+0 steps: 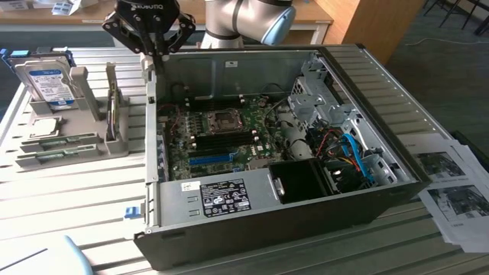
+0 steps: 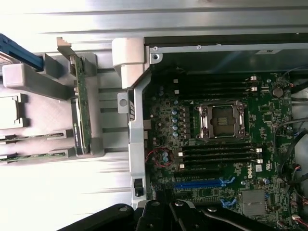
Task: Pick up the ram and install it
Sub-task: 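Reach for the ram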
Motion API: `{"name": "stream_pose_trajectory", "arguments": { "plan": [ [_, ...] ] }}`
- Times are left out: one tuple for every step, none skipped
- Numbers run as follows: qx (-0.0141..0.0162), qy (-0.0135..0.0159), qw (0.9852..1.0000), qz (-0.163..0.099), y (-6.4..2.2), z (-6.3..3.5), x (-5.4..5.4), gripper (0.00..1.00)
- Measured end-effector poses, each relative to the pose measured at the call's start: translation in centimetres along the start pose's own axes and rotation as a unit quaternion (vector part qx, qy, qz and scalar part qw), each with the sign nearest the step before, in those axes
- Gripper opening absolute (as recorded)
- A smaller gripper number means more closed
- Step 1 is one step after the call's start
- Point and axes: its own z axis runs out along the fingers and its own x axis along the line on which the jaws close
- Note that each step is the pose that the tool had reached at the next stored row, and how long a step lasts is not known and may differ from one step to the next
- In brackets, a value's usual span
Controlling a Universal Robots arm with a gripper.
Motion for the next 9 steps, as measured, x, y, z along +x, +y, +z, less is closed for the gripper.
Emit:
{"name": "stream_pose_trajectory", "arguments": {
  "plan": [
    [0.0,0.0,1.0,0.0,-0.01,0.0,0.2,0.09],
    [0.0,0.0,1.0,0.0,-0.02,-0.01,0.3,0.09],
    [0.0,0.0,1.0,0.0,-0.04,-0.01,0.5,0.09],
    [0.0,0.0,1.0,0.0,-0.05,-0.01,0.7,0.09],
    [0.0,0.0,1.0,0.0,-0.07,-0.02,0.9,0.09],
    [0.0,0.0,1.0,0.0,-0.09,-0.02,1.1,0.09],
    [0.0,0.0,1.0,0.0,-0.1,-0.02,1.4,0.09],
    [0.0,0.0,1.0,0.0,-0.12,-0.02,1.6,0.09],
    [0.0,0.0,1.0,0.0,-0.14,-0.03,1.9,0.09]
  ]
}}
